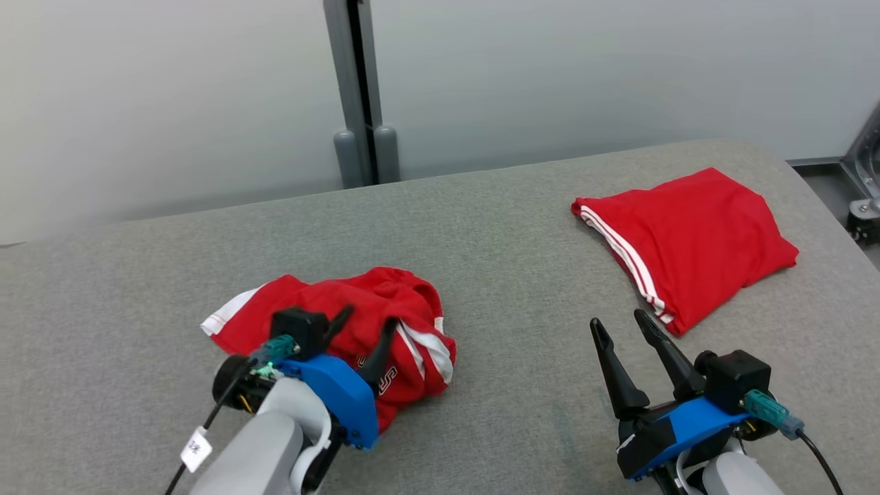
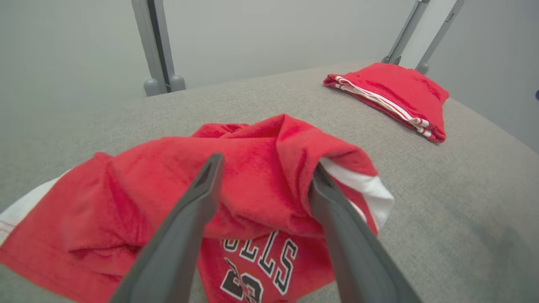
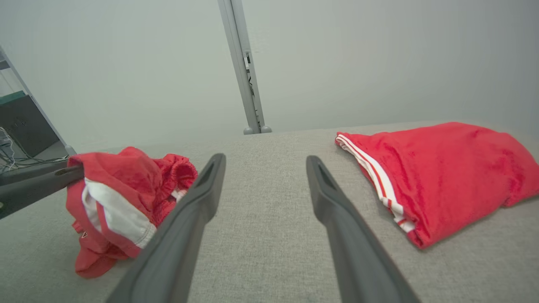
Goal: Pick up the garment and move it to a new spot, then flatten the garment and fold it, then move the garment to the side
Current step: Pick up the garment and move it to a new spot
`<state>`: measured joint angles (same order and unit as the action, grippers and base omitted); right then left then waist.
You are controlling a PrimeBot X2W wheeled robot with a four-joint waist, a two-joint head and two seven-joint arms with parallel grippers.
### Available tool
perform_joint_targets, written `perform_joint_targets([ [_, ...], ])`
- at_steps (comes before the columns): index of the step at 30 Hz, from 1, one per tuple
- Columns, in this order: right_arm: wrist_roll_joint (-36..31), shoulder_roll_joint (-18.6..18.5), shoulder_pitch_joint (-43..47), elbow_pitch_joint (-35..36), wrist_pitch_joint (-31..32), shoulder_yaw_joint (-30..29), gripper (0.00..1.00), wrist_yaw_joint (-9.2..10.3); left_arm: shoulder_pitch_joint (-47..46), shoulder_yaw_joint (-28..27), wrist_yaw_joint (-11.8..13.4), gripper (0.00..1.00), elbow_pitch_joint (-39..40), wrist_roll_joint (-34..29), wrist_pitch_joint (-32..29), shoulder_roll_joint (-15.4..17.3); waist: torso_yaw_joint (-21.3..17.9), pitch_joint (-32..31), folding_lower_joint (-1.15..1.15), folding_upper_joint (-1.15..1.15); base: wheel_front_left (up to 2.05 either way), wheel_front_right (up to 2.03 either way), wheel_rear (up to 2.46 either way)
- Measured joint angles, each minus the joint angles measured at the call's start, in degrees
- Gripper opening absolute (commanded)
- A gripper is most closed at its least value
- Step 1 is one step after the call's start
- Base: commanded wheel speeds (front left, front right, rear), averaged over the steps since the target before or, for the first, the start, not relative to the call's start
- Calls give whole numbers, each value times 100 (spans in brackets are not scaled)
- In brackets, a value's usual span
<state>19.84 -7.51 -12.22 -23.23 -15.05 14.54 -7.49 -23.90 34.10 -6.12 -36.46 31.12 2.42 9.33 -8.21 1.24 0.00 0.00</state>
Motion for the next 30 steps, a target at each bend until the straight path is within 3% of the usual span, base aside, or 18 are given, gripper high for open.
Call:
perform_joint_targets([
  [4, 1, -3, 11, -11, 1, -7, 100, 0, -154, -115, -12, 100, -38, -38, 504, 81, 156, -61, 0, 0, 0, 0, 0],
  [9, 0, -9, 43, 37, 1, -86, 100, 0, -93, -314, 158, 100, 252, -43, 860, 303, 342, -140, 0, 0, 0, 0, 0],
  [17, -10, -45, 149, 132, 0, -309, 100, 0, 592, -813, 684, 100, 1173, 15, 1161, 711, 591, -185, 0, 0, 0, 0, 0],
  [21, -27, -44, 226, 168, 0, -334, 100, 0, 1092, -1122, 1072, 100, 1597, -85, 1240, 797, 663, -176, 0, 0, 0, 0, 0],
  [26, -27, -77, 299, 220, 1, -374, 100, 0, 1711, -1678, 1369, 100, 2247, -350, 1257, 627, 704, -133, 0, 0, 0, 0, 0],
  [30, -22, -129, 332, 231, 1, -425, 100, 0, 2178, -2004, 1332, 100, 2484, -572, 1257, 372, 706, -105, -1, 0, 0, 0, 0],
])
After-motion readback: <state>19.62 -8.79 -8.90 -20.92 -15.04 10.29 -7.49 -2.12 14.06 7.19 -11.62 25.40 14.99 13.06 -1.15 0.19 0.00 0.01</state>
